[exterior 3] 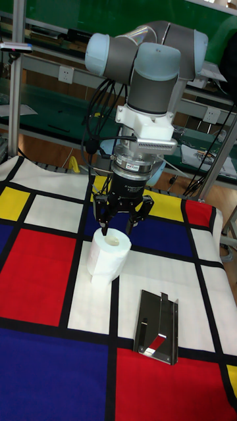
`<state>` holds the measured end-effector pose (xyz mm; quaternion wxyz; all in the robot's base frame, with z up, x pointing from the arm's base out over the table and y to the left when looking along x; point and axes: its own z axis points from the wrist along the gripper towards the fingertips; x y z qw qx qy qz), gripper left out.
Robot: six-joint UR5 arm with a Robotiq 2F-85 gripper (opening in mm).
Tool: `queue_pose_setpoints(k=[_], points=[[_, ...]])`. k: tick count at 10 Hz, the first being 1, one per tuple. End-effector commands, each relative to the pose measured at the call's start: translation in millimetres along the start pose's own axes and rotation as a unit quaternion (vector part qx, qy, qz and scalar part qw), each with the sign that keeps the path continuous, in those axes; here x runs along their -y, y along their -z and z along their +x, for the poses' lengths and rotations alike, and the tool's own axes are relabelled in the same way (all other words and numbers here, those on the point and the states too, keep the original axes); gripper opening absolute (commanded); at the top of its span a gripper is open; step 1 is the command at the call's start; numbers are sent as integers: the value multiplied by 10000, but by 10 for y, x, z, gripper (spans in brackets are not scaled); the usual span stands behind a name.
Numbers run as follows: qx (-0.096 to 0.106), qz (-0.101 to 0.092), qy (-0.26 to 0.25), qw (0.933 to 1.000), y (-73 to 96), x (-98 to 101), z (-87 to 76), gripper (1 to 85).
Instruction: Put the toilet paper on its holder
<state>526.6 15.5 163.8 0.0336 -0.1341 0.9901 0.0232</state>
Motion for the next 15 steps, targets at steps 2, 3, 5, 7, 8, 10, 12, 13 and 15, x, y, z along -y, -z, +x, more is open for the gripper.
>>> queue_pose_setpoints(k=[2, 3, 5, 7, 8, 10, 12, 13, 15], points=[[69, -112, -75, 9999, 9, -40, -30, 567], [66, -129, -76, 9999, 3, -22, -9, 567], [36, -137, -83, 9999, 15, -14, 21, 630], [127, -230, 39, 9996, 29, -40, 1, 803], [160, -204, 62, 9996, 18, -23, -14, 847], [158, -86, 47, 9998, -1, 19, -18, 850], [177, -96, 92, 9998, -25, 24, -8, 850], [206, -110, 152, 9996, -50, 42, 9, 850], [234, -67, 276, 9993, -79, 107, 87, 850]])
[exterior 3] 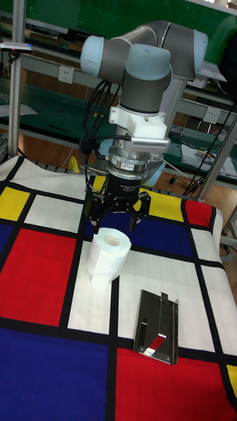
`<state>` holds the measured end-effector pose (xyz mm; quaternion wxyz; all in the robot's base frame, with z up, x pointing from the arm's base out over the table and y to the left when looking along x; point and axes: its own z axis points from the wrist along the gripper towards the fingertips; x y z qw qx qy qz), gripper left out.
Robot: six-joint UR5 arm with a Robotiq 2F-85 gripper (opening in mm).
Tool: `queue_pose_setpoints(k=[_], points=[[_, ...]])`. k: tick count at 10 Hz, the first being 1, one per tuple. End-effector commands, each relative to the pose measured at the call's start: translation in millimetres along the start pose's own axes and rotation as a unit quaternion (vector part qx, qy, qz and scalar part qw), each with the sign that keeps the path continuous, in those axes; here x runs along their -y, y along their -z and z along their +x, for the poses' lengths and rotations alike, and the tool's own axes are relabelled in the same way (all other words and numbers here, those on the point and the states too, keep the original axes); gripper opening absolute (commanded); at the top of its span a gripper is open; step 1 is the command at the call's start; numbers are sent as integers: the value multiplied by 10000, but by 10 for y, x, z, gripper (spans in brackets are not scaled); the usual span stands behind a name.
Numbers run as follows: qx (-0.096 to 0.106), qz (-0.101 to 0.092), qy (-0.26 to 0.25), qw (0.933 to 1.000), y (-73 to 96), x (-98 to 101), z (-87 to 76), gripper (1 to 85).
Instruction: Put the toilet paper on its holder
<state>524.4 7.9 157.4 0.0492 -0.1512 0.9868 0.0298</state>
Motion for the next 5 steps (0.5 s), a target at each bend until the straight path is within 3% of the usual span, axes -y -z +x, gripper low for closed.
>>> queue_pose_setpoints(k=[1, 5], points=[[88, -11, 178, 9998, -30, 81, 80, 850], [132, 221, 797, 9965, -143, 336, 214, 850]])
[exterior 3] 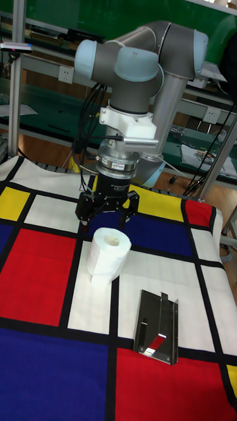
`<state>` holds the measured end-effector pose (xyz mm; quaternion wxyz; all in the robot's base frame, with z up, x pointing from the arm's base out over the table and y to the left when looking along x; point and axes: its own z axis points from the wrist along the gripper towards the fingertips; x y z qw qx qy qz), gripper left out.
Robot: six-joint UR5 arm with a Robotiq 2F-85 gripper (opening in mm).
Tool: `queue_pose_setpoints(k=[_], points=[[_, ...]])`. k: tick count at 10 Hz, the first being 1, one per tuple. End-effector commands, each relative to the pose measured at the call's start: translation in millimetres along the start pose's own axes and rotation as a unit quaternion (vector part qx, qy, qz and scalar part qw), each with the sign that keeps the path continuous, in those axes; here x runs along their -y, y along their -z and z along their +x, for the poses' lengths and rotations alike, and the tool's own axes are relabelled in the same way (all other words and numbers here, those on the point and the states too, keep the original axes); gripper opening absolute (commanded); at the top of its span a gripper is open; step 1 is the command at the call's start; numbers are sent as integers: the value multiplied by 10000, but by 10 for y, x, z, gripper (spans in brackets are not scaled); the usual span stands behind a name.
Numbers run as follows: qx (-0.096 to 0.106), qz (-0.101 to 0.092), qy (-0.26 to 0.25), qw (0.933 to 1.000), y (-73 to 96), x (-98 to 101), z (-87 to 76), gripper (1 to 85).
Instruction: Put the toilet paper on its holder
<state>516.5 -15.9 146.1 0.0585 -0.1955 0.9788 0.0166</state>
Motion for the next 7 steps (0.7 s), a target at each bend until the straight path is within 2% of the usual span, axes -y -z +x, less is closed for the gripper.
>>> queue_pose_setpoints(k=[1, 4, 5, 7], points=[[69, 171, 468, 9987, -91, 154, 74, 850], [-241, 337, 523, 9978, -33, 232, 225, 850], [-289, 297, 496, 9979, 1, 207, 253, 850], [-370, 86, 338, 9987, 115, 46, 263, 850]])
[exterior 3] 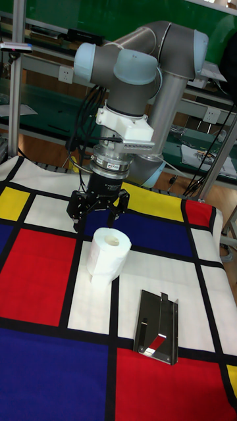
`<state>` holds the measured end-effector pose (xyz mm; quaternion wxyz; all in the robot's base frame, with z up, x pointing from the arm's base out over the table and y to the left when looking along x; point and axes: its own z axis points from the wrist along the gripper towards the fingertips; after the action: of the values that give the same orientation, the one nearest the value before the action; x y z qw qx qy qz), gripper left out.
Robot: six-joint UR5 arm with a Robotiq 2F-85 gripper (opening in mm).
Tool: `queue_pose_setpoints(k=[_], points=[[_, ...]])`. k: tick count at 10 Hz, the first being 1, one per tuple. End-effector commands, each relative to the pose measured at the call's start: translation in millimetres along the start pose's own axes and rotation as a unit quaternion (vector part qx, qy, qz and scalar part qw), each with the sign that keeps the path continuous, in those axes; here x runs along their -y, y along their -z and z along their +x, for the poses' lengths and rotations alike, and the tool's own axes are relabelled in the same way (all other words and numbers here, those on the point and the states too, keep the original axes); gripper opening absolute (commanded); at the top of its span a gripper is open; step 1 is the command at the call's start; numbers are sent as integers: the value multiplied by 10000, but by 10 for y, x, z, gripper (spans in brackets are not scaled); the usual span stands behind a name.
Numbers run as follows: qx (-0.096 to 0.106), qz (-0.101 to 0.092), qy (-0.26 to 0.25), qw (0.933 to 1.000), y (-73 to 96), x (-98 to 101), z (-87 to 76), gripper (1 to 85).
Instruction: Put the toilet paper on its holder
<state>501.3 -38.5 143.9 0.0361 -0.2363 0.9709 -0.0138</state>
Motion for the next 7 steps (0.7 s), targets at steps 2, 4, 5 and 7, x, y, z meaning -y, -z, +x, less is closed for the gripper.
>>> queue_pose_setpoints(k=[2, 4, 5, 7], points=[[-278, -245, -130, 9992, 117, -152, 131, 840], [-237, -481, -160, 9984, 125, -275, 107, 840], [-224, -491, -169, 9984, 125, -280, 100, 827], [-245, -428, -82, 9988, 122, -246, 114, 813]])
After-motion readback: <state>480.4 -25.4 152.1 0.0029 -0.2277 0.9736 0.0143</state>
